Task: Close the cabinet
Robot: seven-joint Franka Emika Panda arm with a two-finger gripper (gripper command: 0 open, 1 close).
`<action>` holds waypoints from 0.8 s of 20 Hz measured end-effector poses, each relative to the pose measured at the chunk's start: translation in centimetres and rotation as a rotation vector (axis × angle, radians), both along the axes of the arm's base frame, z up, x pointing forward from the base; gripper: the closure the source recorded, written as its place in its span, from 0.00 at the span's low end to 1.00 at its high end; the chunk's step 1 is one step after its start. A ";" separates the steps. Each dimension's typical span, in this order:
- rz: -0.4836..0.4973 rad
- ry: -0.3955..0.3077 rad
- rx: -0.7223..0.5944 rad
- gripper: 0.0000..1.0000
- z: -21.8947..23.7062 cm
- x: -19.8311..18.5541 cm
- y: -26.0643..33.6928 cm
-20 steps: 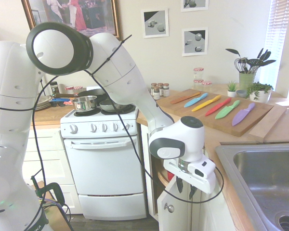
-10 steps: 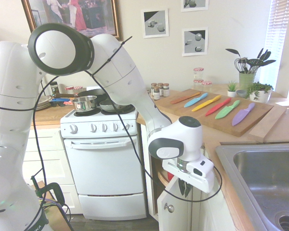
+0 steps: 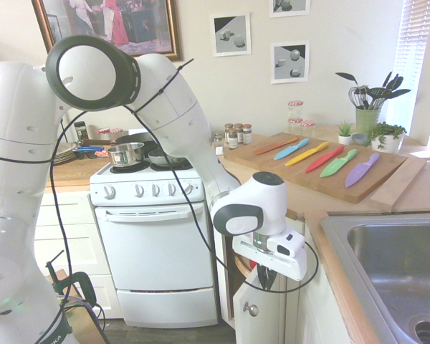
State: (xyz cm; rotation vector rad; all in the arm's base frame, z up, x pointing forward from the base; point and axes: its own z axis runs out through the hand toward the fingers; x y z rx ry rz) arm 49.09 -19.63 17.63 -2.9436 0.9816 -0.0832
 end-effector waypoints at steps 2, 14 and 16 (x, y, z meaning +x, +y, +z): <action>0.019 0.006 -0.018 1.00 0.1 0.0 0.8; 0.113 0.033 -0.084 1.00 0.5 0.6 9.9; 0.118 0.041 -0.083 1.00 0.5 1.0 11.1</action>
